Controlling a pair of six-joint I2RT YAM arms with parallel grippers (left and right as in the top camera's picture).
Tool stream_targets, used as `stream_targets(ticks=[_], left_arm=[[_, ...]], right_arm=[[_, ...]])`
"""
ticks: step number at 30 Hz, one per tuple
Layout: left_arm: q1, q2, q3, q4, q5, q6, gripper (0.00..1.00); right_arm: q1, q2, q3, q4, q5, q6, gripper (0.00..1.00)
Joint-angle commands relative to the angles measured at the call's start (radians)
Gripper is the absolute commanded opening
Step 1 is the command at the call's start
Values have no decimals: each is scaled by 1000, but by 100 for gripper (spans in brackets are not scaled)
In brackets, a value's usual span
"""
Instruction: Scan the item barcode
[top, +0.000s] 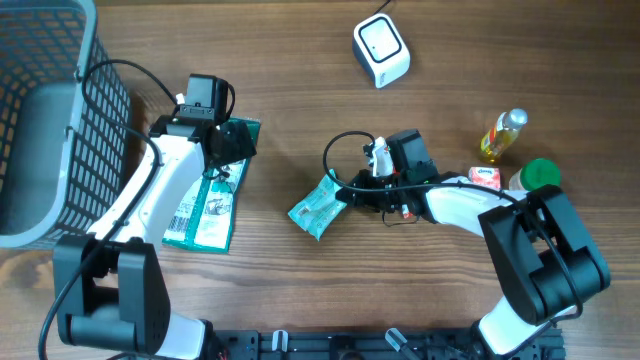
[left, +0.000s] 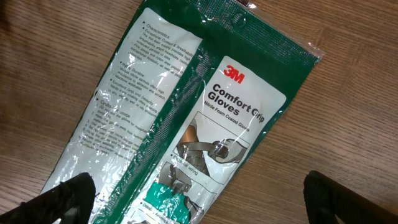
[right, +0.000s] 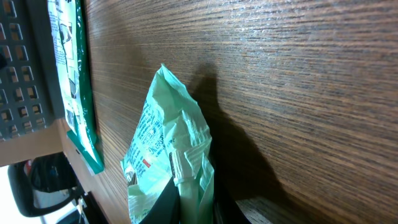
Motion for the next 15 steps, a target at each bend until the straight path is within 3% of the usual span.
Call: stream_targets(ticks=[1,10,15], left_arm=[[5,-10,8,3,-13,5,100],[5,-10,8,3,-13,5,100],[5,-10,8,3,-13,5,100]], right_arm=[[0,24,-7,-10,9,-20,4],[-6,-11,12,-30,5,-23,4],[-32,-120,134,-271,22,-153,4]])
